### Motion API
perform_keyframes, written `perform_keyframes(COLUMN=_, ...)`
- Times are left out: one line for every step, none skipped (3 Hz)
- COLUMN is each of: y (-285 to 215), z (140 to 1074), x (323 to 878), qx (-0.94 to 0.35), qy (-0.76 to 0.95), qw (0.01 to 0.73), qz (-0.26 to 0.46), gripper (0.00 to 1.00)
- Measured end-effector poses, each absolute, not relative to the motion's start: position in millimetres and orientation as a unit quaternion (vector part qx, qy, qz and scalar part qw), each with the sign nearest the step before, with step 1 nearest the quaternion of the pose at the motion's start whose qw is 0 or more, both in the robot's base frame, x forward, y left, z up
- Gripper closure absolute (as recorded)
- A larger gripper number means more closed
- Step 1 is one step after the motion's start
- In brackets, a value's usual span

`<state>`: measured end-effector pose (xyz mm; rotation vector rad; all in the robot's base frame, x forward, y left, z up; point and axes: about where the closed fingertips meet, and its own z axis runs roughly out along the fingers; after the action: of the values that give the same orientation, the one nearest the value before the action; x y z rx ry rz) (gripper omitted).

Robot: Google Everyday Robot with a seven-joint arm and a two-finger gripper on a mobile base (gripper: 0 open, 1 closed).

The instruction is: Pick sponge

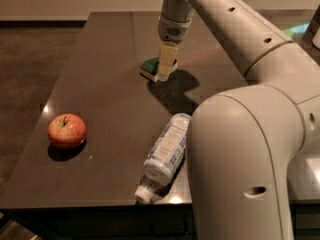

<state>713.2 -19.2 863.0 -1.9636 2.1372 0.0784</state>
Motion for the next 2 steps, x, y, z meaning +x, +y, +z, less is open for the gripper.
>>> perform_keyframes(y=-20.3, z=854.9, x=719.4, qx=-0.672, qy=0.732, qw=0.111, qz=0.025, gripper=0.0)
perform_keyframes(y=-19.2, z=850.2, x=722.6, qx=-0.672, qy=0.733, qw=0.104, qz=0.026, gripper=0.19)
